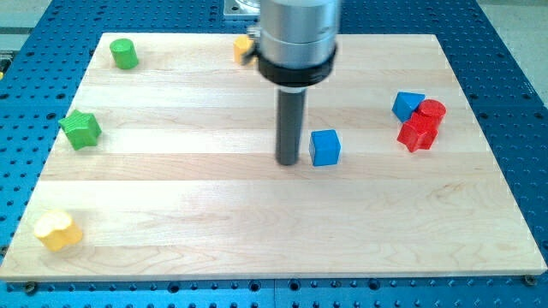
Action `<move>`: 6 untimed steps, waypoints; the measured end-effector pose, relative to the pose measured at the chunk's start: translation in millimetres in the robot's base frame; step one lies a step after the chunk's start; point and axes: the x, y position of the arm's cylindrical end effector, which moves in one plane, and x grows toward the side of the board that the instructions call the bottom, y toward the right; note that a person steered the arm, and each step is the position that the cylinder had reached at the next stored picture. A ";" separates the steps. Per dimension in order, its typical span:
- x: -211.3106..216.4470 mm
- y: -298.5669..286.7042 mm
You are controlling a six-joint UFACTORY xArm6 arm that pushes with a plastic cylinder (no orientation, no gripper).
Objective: Slide the blue cube into the red star and the triangle
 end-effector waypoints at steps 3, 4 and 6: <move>-3.8 59.1; -36.9 81.9; 10.9 67.9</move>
